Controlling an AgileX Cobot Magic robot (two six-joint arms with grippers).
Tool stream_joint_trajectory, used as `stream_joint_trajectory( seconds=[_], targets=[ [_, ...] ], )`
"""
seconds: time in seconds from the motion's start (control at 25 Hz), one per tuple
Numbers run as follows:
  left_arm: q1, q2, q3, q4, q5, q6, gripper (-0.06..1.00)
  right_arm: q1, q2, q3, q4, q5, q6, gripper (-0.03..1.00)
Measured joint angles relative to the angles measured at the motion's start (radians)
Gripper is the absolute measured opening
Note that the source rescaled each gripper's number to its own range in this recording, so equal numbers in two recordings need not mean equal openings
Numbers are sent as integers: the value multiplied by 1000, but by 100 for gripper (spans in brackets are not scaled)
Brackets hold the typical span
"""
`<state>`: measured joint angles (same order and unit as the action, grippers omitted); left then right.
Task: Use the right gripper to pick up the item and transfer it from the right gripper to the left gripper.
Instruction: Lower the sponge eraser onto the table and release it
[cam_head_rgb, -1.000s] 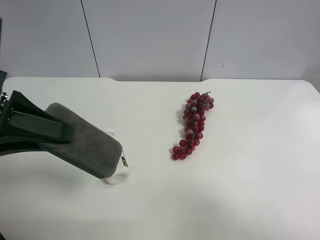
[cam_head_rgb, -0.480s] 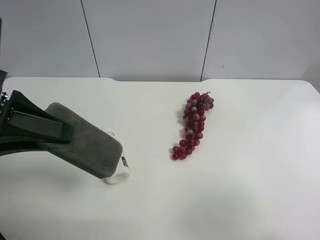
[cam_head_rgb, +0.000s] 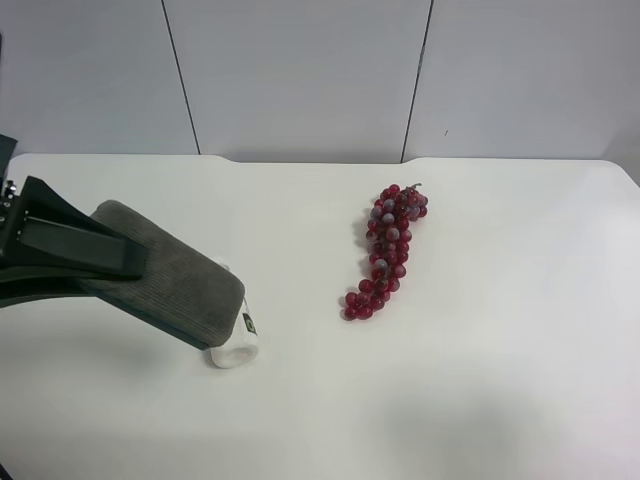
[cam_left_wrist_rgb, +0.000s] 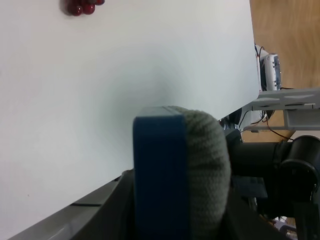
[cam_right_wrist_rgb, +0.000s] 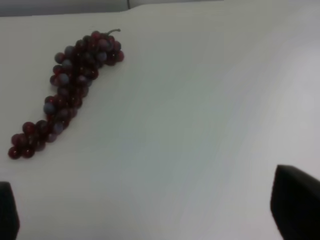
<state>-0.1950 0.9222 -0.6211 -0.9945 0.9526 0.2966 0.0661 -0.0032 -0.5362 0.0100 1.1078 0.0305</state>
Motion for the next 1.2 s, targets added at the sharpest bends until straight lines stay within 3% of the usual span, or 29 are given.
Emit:
stream_joint_trajectory(
  seconds=[0.4,0.6,0.84,1.2],
  targets=[
    [0,0,0,0,-14,0,0,-9,0,0,1,-4,0,99],
    [0,0,0,0,-48,0,0,-9,0,0,1,-50,0,99],
    [0,0,0,-1,-190,10,0,-9,0,30,0,-46,0,99],
    [0,155,0,-2,-395,115,0,-9,0,31,0,-44,0,99]
  ],
)
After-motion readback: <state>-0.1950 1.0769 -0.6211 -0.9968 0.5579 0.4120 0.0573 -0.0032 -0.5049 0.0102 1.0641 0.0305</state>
